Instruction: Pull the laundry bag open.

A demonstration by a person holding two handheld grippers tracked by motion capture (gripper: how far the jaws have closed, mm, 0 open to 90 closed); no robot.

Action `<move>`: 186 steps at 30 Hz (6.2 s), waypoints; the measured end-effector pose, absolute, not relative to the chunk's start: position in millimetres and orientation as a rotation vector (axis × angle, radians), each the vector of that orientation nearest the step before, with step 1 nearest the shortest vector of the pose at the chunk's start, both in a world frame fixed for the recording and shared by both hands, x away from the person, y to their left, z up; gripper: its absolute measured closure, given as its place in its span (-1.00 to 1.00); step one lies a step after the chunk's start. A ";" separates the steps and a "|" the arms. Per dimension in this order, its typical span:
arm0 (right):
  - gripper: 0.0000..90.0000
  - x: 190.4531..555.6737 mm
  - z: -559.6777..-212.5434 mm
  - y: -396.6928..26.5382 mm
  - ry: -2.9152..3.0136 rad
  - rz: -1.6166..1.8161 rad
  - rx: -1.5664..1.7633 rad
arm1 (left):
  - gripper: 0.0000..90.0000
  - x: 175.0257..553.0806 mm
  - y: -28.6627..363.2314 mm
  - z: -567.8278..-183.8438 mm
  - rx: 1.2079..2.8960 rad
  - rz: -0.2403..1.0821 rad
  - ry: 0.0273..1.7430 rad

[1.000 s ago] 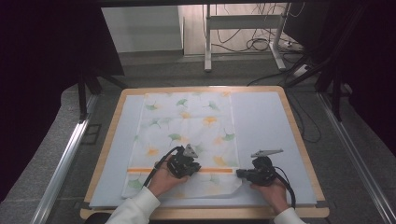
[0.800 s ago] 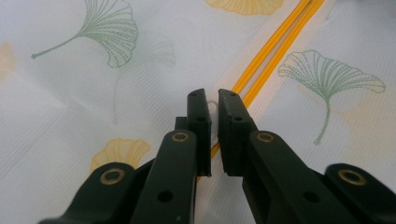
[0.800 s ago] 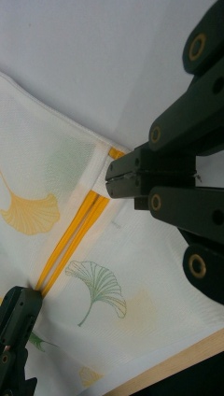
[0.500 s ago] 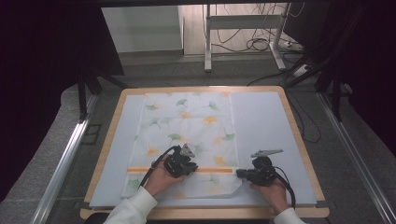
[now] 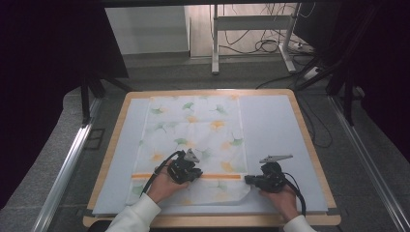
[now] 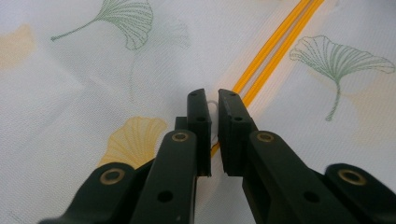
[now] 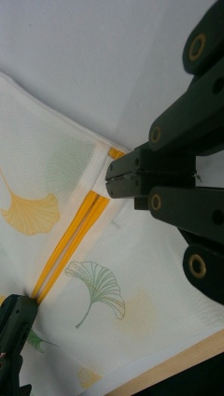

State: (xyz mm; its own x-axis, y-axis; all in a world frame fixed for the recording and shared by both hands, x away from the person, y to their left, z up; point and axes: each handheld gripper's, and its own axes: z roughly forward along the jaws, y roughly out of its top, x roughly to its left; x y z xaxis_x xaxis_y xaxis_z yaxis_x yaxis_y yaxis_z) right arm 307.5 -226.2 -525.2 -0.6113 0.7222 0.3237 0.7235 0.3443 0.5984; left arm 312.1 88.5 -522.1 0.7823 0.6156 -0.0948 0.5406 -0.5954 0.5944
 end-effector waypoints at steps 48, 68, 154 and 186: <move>0.99 307.1 -525.1 -226.1 -2.586 -1.149 -1.376 | 0.89 301.4 140.3 -523.2 2.342 0.195 0.947; 0.99 306.9 -524.9 -225.8 -2.589 -1.149 -1.375 | 0.89 297.2 163.6 -524.4 2.317 0.202 1.006; 0.99 306.8 -524.8 -225.2 -2.591 -1.147 -1.379 | 0.89 281.5 246.1 -526.9 2.247 0.291 1.208; 0.99 306.7 -524.9 -225.1 -2.594 -1.146 -1.379 | 0.89 271.3 288.7 -530.1 2.122 0.269 1.304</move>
